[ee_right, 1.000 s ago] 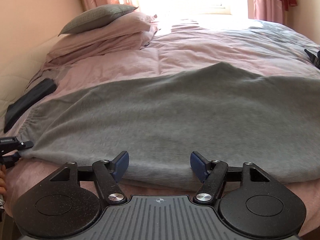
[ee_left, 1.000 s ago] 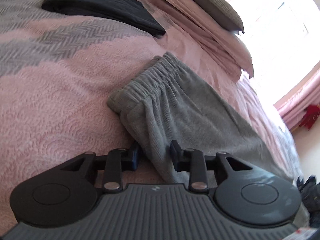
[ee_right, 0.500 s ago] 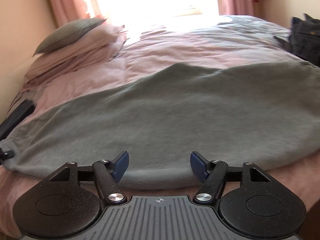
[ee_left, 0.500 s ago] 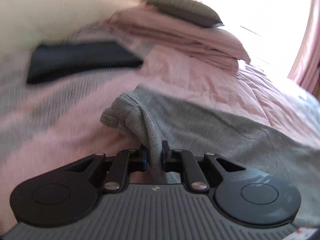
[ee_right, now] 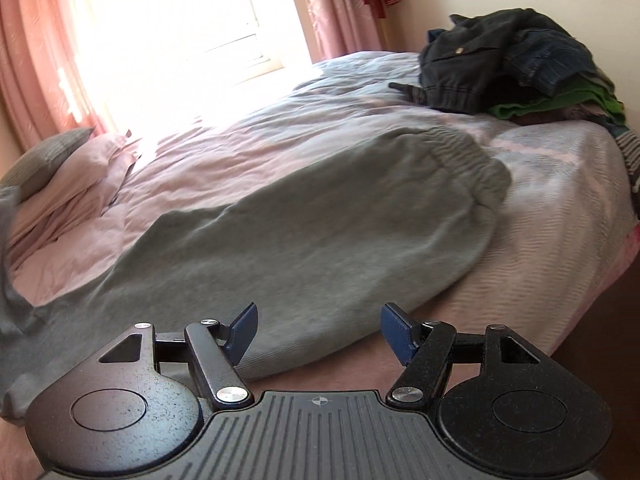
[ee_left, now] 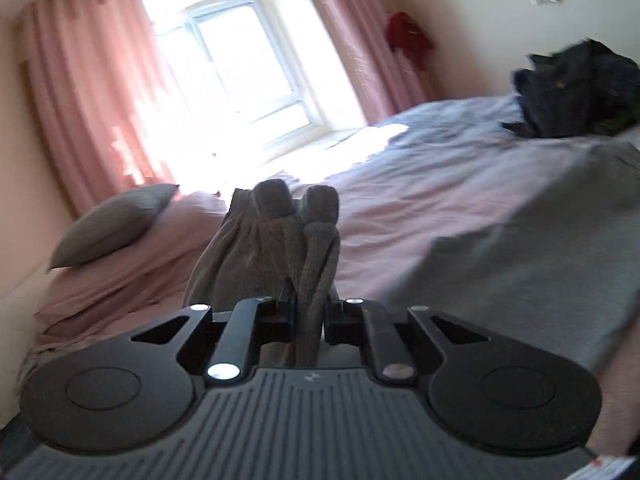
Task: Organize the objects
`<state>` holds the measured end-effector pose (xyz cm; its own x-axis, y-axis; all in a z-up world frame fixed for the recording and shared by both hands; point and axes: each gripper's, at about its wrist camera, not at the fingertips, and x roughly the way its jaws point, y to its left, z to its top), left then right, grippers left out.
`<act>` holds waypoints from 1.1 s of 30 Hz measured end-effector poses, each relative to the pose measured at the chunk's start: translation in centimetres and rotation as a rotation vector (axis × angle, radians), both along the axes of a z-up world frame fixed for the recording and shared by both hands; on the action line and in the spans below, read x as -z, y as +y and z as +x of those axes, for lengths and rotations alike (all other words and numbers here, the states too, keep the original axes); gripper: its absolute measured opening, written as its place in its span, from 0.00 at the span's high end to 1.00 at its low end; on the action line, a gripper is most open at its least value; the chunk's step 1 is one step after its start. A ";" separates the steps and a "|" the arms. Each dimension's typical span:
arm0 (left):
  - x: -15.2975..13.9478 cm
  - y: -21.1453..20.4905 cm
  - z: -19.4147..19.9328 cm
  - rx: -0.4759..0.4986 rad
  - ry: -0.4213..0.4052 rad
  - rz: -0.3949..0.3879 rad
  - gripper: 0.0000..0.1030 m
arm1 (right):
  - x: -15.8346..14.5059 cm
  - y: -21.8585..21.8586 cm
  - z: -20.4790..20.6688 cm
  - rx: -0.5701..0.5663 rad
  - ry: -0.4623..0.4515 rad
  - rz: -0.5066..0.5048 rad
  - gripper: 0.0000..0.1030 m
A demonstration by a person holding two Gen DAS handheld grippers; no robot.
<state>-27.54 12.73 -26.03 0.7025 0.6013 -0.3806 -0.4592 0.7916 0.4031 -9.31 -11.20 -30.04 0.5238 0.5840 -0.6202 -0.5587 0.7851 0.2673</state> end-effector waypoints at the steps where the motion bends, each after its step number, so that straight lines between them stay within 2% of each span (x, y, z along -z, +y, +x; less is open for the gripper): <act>1: 1.8 -1.2 1.6 0.048 0.050 -0.033 0.88 | 0.1 -0.3 0.3 0.007 0.005 -0.002 0.37; 3: 6.0 -2.7 4.2 0.106 0.188 -0.122 0.87 | 0.5 -0.9 1.0 0.019 0.021 -0.006 0.37; 4: 8.1 -3.0 5.2 0.102 0.254 -0.162 0.87 | 0.6 -1.1 1.3 0.024 0.030 -0.005 0.37; 5: 9.3 -3.5 5.2 0.081 0.256 -0.148 0.88 | 0.7 -1.4 1.5 0.025 0.036 -0.004 0.37; 7: 9.3 -3.7 4.7 0.085 0.237 -0.142 0.85 | 0.6 -1.7 1.6 0.020 0.033 -0.001 0.37; 9: 7.5 -2.6 3.8 0.111 0.210 -0.256 0.73 | 0.5 -1.6 1.6 0.002 0.015 0.003 0.37; 10: 6.4 -2.0 3.3 0.126 0.174 -0.312 0.72 | 0.4 -1.3 1.6 -0.006 0.011 0.010 0.37; 11: 5.2 -1.6 2.6 0.134 0.133 -0.343 0.71 | 0.2 -0.8 1.6 -0.021 0.013 0.030 0.37; 13: 3.3 -0.8 0.4 0.128 0.067 -0.354 0.71 | 0.0 0.3 1.7 -0.068 0.045 0.095 0.37; 16: 1.4 1.5 -1.9 0.030 0.005 -0.364 0.71 | 0.1 2.8 1.4 -0.179 0.170 0.230 0.37; 18: 1.0 3.6 -3.7 -0.063 -0.025 -0.372 0.71 | 1.0 5.2 1.5 -0.251 0.292 0.300 0.37; 20: 1.4 5.6 -4.9 -0.144 -0.022 -0.415 0.71 | 2.4 8.0 1.3 -0.303 0.424 0.320 0.37; 23: 2.6 7.9 -6.3 -0.200 -0.028 -0.496 0.72 | 4.4 11.2 1.1 -0.279 0.560 0.283 0.37; 27: 4.1 8.6 -7.5 -0.212 -0.026 -0.545 0.72 | 5.4 13.3 0.9 -0.240 0.570 0.320 0.37; 28: 4.3 8.7 -7.5 -0.211 -0.027 -0.549 0.72 | 5.7 13.9 0.9 -0.226 0.580 0.313 0.41; 29: 4.5 8.8 -7.6 -0.209 -0.031 -0.550 0.72 | 6.1 14.5 1.1 -0.217 0.599 0.301 0.70; 30: 4.5 8.9 -7.5 -0.209 -0.031 -0.549 0.72 | 6.4 14.8 1.1 -0.214 0.612 0.300 0.82; 31: 4.5 8.9 -7.5 -0.207 -0.030 -0.549 0.72 | 6.5 14.8 1.0 -0.199 0.605 0.303 0.82; 32: 4.5 9.0 -7.4 -0.204 -0.034 -0.550 0.73 | 6.0 14.5 0.6 -0.212 0.554 0.327 0.83; 33: 4.3 9.0 -7.4 -0.194 -0.042 -0.549 0.73 | 5.0 14.0 -0.2 -0.239 0.459 0.351 0.83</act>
